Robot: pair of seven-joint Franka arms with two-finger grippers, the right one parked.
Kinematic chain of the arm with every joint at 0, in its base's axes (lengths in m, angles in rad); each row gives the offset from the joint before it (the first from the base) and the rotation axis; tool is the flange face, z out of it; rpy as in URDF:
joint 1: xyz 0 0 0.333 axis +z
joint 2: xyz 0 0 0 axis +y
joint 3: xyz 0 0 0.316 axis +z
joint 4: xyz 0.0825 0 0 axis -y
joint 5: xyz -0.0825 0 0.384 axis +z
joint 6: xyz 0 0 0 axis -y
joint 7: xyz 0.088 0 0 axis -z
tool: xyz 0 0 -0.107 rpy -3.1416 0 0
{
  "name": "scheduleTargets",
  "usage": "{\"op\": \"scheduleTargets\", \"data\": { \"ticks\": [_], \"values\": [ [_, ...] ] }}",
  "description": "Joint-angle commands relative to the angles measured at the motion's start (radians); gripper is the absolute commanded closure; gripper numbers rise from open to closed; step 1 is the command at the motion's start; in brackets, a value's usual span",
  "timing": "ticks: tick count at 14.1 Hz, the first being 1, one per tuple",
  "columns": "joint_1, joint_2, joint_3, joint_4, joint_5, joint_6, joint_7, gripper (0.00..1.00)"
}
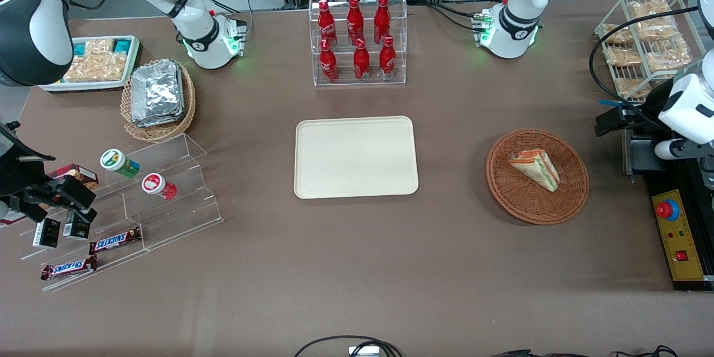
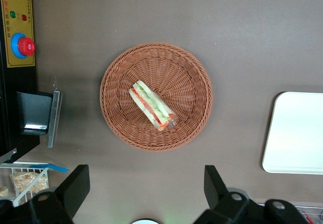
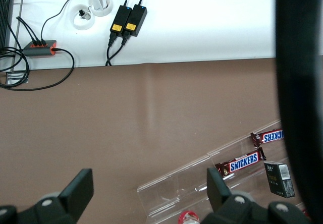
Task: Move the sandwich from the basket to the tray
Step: 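Move the left gripper over the sandwich in the wicker basket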
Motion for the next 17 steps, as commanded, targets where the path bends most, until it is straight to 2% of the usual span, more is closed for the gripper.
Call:
{"op": "scheduleTargets", "data": {
  "ticks": [1, 6, 9, 17],
  "values": [
    [-0.003, -0.014, 0.006, -0.004, -0.012, -0.019, 0.010, 0.00],
    [-0.006, -0.004, 0.004, -0.012, -0.002, -0.019, -0.006, 0.00],
    [-0.010, 0.001, 0.003, -0.077, -0.002, 0.015, -0.046, 0.00],
    [-0.009, -0.085, 0.003, -0.415, -0.002, 0.315, -0.159, 0.00]
  ]
}}
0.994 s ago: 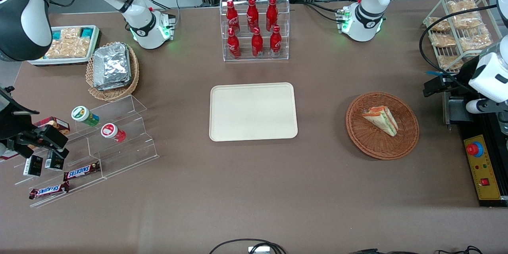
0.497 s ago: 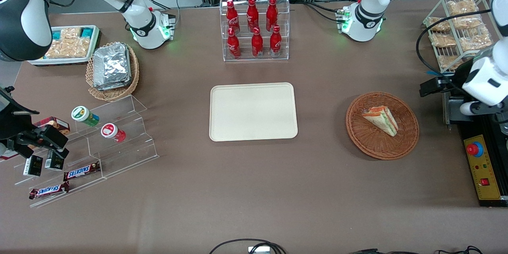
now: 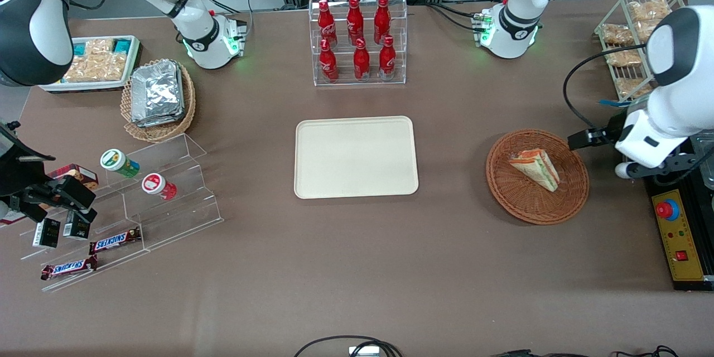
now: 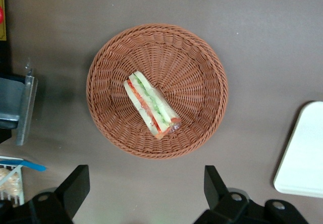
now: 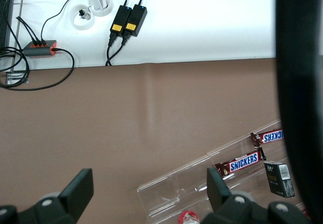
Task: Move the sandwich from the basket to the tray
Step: 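Move the left gripper over the sandwich in the wicker basket, then lower the open left gripper and close it on the wrapped sandwich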
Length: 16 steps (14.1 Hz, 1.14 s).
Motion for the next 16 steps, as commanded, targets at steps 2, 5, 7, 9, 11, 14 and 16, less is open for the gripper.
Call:
{"op": "scheduleTargets", "data": {
  "ticks": [2, 5, 7, 9, 11, 14, 16],
  "values": [
    [-0.009, -0.081, 0.004, -0.184, -0.002, 0.153, -0.091, 0.00],
    [-0.009, -0.089, 0.004, -0.276, 0.000, 0.252, -0.123, 0.00],
    [-0.009, -0.094, 0.004, -0.345, 0.000, 0.340, -0.132, 0.00],
    [-0.009, -0.083, 0.004, -0.387, 0.000, 0.398, -0.184, 0.00],
    [-0.011, -0.078, 0.004, -0.427, 0.000, 0.447, -0.235, 0.00],
    [-0.009, -0.071, 0.004, -0.499, 0.000, 0.556, -0.316, 0.00],
    [-0.011, -0.043, 0.004, -0.523, 0.001, 0.625, -0.388, 0.00]
  ]
}}
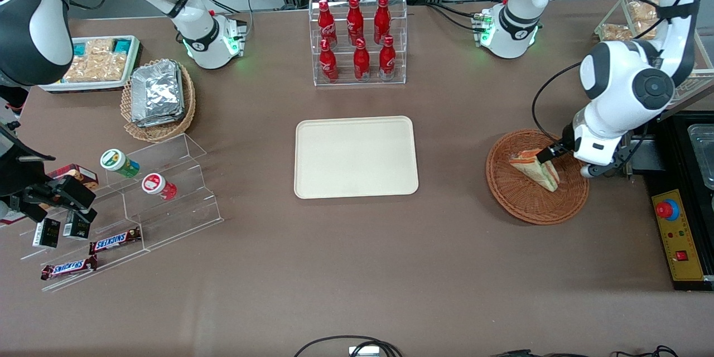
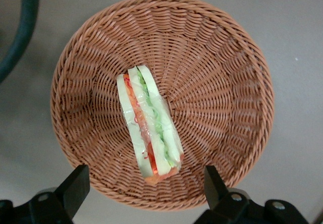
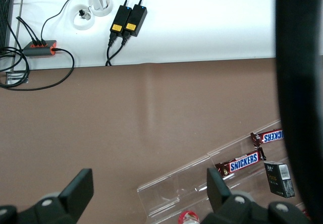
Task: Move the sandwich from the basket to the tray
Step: 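Lower the open left gripper and close it on the wrapped sandwich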
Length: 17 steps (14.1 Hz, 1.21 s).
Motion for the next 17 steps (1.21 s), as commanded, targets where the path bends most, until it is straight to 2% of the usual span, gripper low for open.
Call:
{"op": "scheduleTargets", "data": {
  "ticks": [1, 6, 12, 13, 15, 16, 17],
  "values": [
    [-0.011, 0.019, 0.004, -0.038, 0.000, 0.079, -0.102, 0.00],
    [-0.024, 0.096, 0.004, -0.039, 0.001, 0.141, -0.205, 0.00],
    [-0.031, 0.168, 0.006, -0.050, 0.001, 0.216, -0.226, 0.01],
    [-0.031, 0.174, 0.006, -0.050, 0.000, 0.230, -0.226, 0.16],
    [-0.029, 0.174, 0.007, -0.052, 0.001, 0.234, -0.226, 0.77],
    [-0.028, 0.174, 0.007, -0.052, 0.001, 0.234, -0.226, 1.00],
    [-0.026, 0.173, 0.007, -0.050, 0.004, 0.234, -0.220, 1.00]
  ]
}}
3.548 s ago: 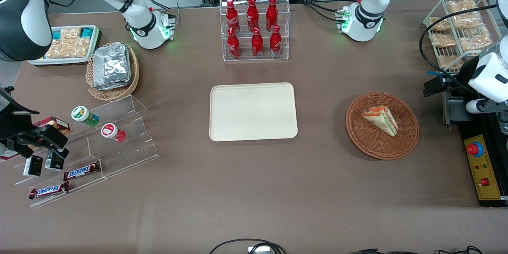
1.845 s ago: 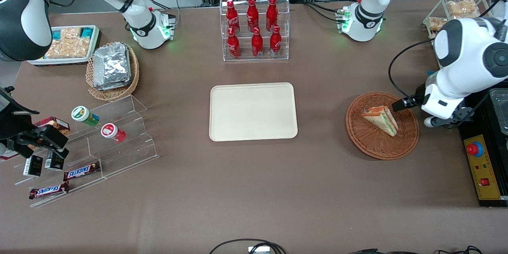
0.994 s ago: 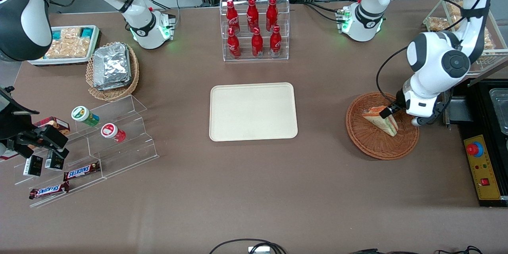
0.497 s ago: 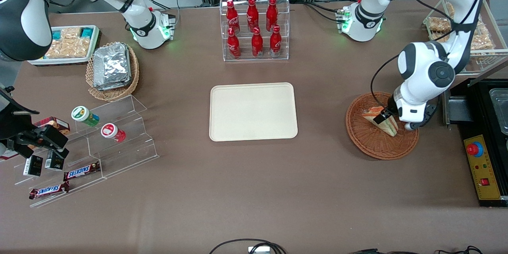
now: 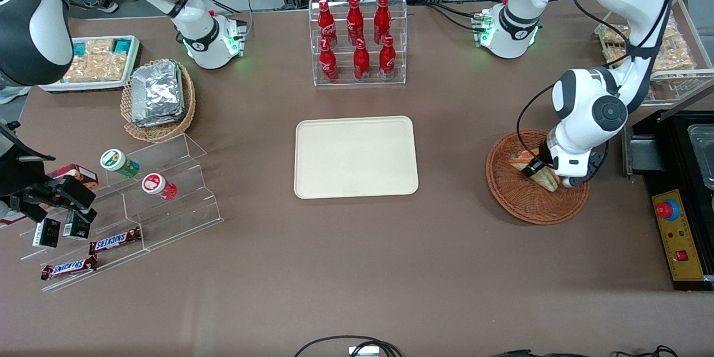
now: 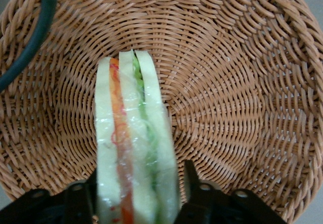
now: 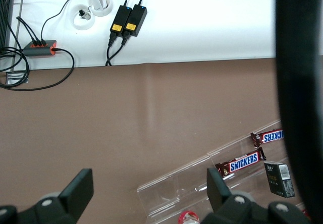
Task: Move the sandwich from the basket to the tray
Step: 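Lower the open left gripper and close it on the wrapped sandwich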
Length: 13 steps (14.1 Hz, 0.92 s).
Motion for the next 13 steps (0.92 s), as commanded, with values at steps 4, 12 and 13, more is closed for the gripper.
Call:
{"op": "scheduleTargets", "data": {
  "ticks": [4, 12, 13],
  "values": [
    [-0.006, -0.064, 0.007, 0.012, 0.006, -0.066, 0.002, 1.00],
    [-0.025, -0.144, -0.040, 0.451, 0.011, -0.582, 0.212, 1.00],
    [-0.025, -0.139, -0.056, 0.494, 0.011, -0.622, 0.217, 1.00]
  ]
}}
